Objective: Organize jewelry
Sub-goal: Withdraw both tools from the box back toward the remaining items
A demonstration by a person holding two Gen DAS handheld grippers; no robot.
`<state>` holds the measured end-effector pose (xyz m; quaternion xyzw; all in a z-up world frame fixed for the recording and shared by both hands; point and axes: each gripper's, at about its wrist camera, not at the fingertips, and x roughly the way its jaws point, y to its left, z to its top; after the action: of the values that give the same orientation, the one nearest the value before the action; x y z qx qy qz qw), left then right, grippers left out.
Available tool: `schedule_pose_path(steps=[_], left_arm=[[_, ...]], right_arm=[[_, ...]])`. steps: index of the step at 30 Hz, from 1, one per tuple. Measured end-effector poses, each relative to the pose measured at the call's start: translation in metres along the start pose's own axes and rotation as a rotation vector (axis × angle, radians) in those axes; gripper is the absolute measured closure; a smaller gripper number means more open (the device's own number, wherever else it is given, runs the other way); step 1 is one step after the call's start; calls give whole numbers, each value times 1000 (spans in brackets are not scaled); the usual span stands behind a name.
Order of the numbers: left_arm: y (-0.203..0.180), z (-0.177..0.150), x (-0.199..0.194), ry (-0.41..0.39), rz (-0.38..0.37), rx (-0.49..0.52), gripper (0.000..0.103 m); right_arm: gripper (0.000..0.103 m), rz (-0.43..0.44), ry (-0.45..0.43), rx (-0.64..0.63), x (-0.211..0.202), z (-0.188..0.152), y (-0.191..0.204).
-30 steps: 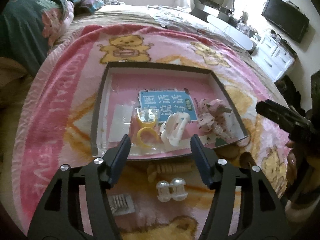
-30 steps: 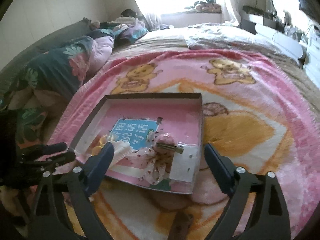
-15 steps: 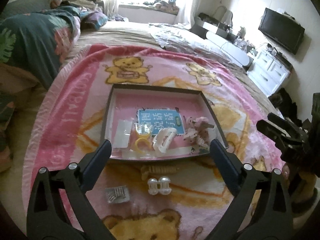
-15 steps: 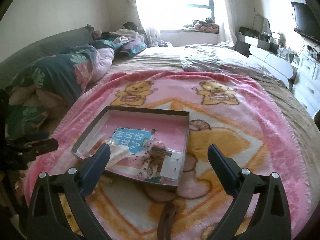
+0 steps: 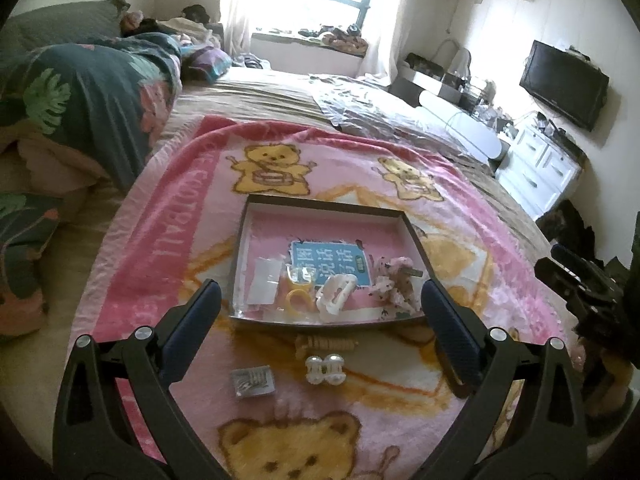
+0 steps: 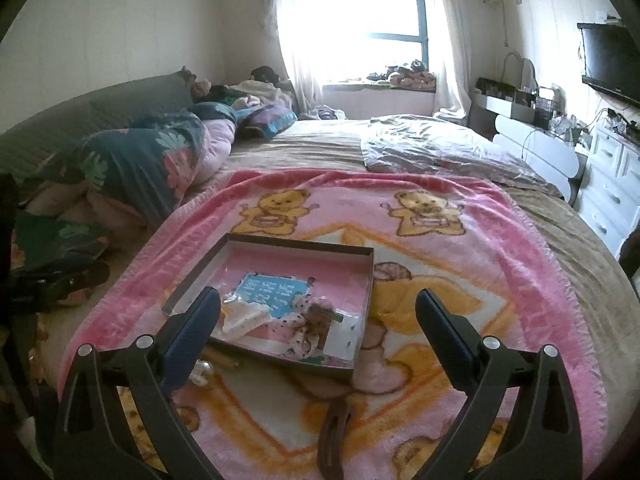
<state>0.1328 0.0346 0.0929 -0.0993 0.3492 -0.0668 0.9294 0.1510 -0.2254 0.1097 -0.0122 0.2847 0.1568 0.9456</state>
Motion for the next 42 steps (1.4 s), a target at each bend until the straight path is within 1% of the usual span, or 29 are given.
schedule_pose_path(steps=[6,11,16,29,42], left_arm=[[2,-6,-13,-16,7,-3,9],[2,-7,-14,-14,7,0,9],[1,-18,-21,-9,11,5,9],[-4,-43,-21,25,29,22,9],[-5,-76,-6,100,42,45,9]], right_arm=[[5,5,-24,-11,-16,-2,6],[5,11,-36,-23,-27,-7,11],[5,19,-33,-22,-35,-14,12],[5,15,22,-1,-37,-45,4],[5,15,91,-2,-30,-78,3]])
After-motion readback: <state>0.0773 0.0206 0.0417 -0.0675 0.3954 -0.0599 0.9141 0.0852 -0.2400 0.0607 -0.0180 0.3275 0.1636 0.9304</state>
